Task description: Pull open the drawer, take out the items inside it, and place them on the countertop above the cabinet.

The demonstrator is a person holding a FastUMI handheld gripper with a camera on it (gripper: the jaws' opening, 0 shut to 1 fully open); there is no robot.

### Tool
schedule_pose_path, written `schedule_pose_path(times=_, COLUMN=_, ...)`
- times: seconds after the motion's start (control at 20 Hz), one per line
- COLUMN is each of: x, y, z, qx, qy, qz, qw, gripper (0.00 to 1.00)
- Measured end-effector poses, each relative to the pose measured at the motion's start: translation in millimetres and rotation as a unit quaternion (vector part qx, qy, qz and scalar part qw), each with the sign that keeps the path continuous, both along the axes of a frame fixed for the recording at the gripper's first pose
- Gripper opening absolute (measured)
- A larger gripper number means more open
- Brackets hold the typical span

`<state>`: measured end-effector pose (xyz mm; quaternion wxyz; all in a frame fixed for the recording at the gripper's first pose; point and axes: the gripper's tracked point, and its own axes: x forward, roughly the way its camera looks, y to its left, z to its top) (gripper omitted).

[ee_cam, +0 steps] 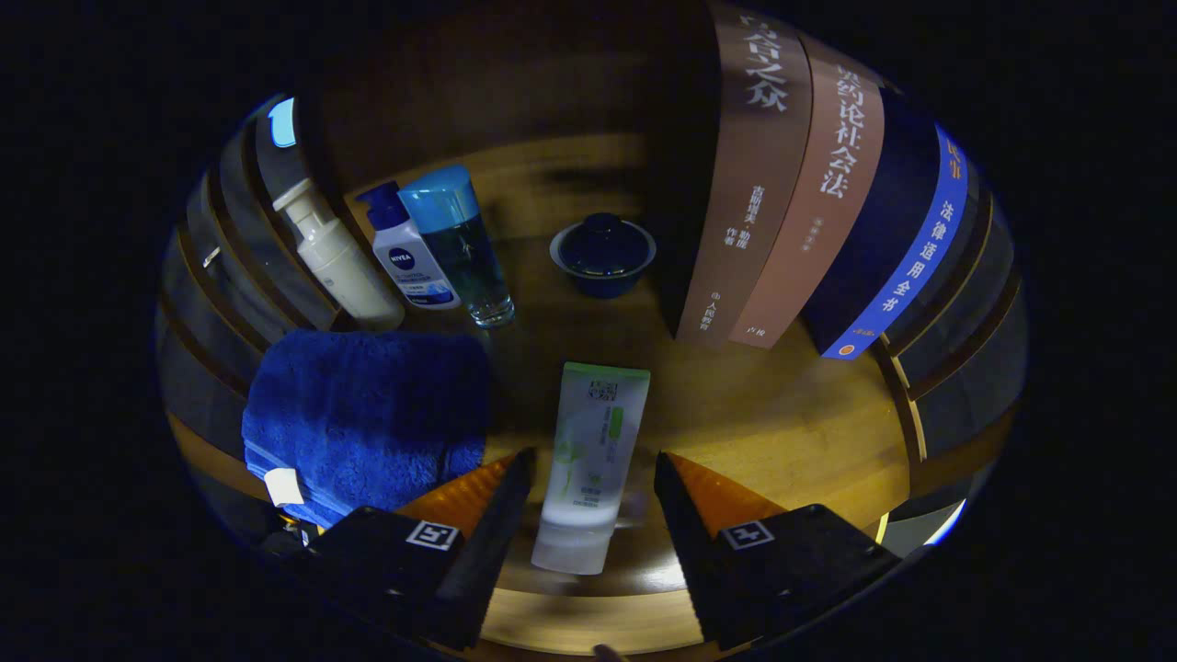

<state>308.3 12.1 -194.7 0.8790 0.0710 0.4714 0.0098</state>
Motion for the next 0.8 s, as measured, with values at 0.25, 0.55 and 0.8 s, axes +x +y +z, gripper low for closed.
schedule_pose_path(times=0.25, x=-30.4, y=4.1, z=34.8, qx=0.017, qy=-0.048, qz=-0.002, qw=0.999, gripper=1.0)
schedule_pose_path(times=0.55, x=-105.4, y=-2.3, z=91.9, qx=0.041, qy=-0.181, qz=-0.008, qw=0.983, gripper=1.0)
schedule_pose_path(times=0.8, x=-191.2, y=-9.3, z=119.0, qx=0.05, qy=-0.292, qz=-0.02, qw=0.955, gripper=1.0)
